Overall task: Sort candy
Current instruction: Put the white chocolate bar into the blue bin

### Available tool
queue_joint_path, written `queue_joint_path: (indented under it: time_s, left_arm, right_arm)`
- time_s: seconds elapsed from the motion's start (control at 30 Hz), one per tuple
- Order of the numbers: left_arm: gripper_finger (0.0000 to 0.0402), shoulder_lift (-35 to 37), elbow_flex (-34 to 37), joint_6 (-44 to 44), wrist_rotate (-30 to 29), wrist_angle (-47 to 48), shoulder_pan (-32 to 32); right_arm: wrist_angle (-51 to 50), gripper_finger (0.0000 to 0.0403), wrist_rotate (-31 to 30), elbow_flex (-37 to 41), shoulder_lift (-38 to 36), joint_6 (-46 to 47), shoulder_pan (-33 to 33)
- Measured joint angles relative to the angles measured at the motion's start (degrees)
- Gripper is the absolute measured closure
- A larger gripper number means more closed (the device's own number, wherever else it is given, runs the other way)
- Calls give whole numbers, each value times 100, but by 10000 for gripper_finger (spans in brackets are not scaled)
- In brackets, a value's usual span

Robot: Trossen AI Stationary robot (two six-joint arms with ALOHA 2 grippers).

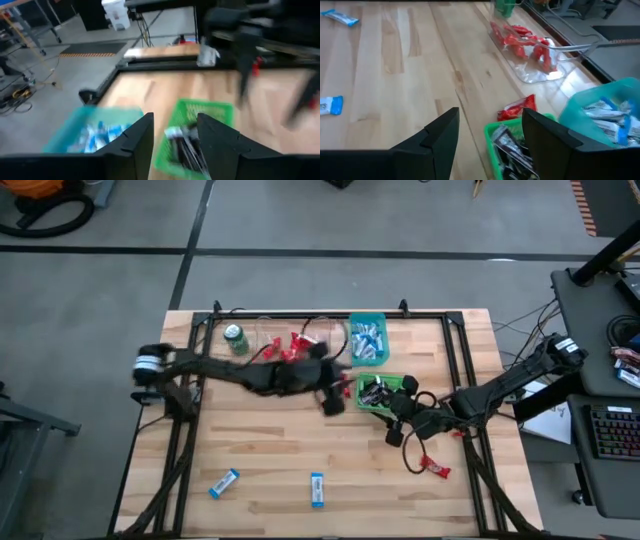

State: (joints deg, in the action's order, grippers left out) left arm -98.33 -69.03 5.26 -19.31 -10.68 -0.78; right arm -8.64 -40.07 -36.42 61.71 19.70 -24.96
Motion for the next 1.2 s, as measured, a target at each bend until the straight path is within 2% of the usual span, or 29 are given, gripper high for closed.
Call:
queue_joint_path:
  time_s: [0.13, 0.3, 0.4, 0.57, 0.7, 0.77, 0.87, 0.97, 1.03, 1.2]
  left_arm:
    - [275, 852, 761, -456, -666, 446, -761]
    - [279, 1512, 1576, -1377, -1629, 910, -1833]
    - [279, 1804, 1773, -2289, -1722, 1582, -2443]
    - [279, 1941, 1670, -4379, -1632, 3106, -3329]
    - [279, 1801, 1425, -6493, -812, 4607, -3736]
    - [279, 1626, 1297, -7423, -63, 5258, -3878]
    - [279, 1261, 1083, -8322, 1239, 6127, -4081]
    - [279, 802, 886, -8820, 2398, 6832, -4242]
    - [279, 519, 781, -8911, 2894, 7014, -4349]
    - [276, -28, 619, -8924, 3185, 7008, -4525]
  right_arm:
    - [318, 197, 23, 0, 225, 129, -4]
    - [719, 197, 150, 2, 601, 328, -4]
    - [860, 197, 151, -9, 809, 328, -4]
    - [1032, 197, 149, -70, 1046, 328, -4]
    - [1182, 197, 151, -72, 1115, 321, -2]
    - [1225, 197, 151, -72, 1113, 299, -2]
    - [1243, 197, 151, -72, 1107, 295, -2]
    - [1243, 197, 151, -72, 1106, 285, -2]
    - [1251, 197, 152, -74, 1106, 284, -2]
    - [1285, 197, 153, -74, 1106, 284, -2]
